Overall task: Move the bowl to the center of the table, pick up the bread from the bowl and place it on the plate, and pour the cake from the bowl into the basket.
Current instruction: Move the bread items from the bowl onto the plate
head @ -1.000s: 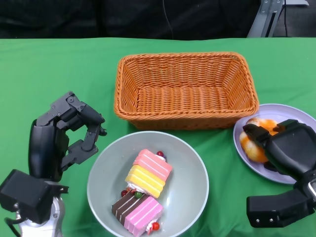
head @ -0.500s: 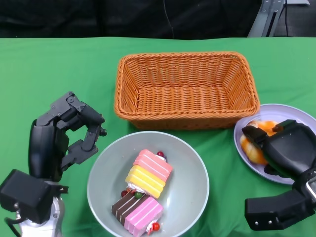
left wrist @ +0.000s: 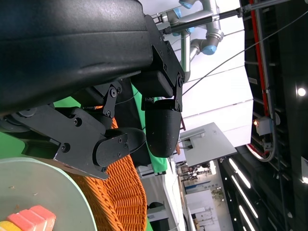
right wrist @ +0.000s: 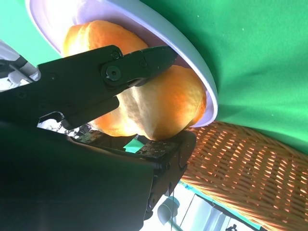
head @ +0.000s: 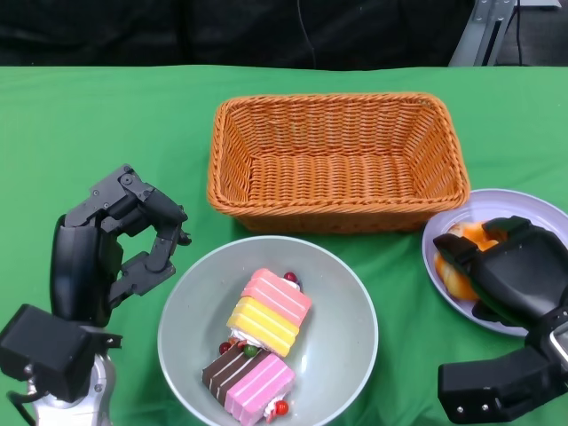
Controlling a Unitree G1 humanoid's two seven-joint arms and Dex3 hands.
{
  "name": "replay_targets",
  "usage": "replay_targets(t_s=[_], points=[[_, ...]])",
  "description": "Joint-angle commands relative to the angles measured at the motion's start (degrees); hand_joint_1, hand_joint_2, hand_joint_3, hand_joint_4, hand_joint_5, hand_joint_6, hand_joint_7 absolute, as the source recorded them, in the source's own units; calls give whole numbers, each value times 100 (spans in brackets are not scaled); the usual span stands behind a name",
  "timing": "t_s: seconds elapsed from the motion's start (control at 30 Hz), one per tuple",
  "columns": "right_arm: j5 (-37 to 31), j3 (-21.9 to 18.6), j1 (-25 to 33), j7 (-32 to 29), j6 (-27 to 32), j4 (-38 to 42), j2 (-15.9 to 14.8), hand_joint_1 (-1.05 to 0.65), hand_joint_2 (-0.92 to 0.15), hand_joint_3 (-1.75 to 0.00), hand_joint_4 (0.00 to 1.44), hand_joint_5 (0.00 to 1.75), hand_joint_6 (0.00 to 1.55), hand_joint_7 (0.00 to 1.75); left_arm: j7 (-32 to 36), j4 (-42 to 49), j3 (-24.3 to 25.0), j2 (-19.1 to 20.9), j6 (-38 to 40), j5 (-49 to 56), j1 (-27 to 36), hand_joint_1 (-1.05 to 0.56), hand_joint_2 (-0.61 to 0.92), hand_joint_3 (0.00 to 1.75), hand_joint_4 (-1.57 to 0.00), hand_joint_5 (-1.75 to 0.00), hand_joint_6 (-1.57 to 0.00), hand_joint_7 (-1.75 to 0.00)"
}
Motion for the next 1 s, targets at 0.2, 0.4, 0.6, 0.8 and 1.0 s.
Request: replay_targets(t_s=[0.2,0.4,0.6,0.8,1.0], points=[[-70,-114,157,345,48,-282,-102,-69,-92,-12,53,0,48,0,-12,65,35,95,-52,-58,2,-6,74,80,-78,-157,-73,-144],[-115,-273,184,440,165,-563,-80,-71,-92,-13,54,0,50,1,-33,71,30,113,-48,-74,-2,-6,73,82,-78,-157,-73,-144],[-148,-450,203,669,297,-867,-51,-71,-92,-12,54,0,51,1,-51,52,19,108,-16,-94,10,-6,72,82,-77,-158,-73,-144],[-192,-551,237,889,353,-1071,-38,-72,-92,-10,53,0,51,1,-68,103,23,117,-43,-99,1,-6,73,81,-77,-158,-72,-144],[-285,-551,270,1131,459,-1252,-32,-73,-92,-10,51,0,51,0,-95,96,36,131,-42,-107,7,-5,73,81,-77,-158,-72,-144]])
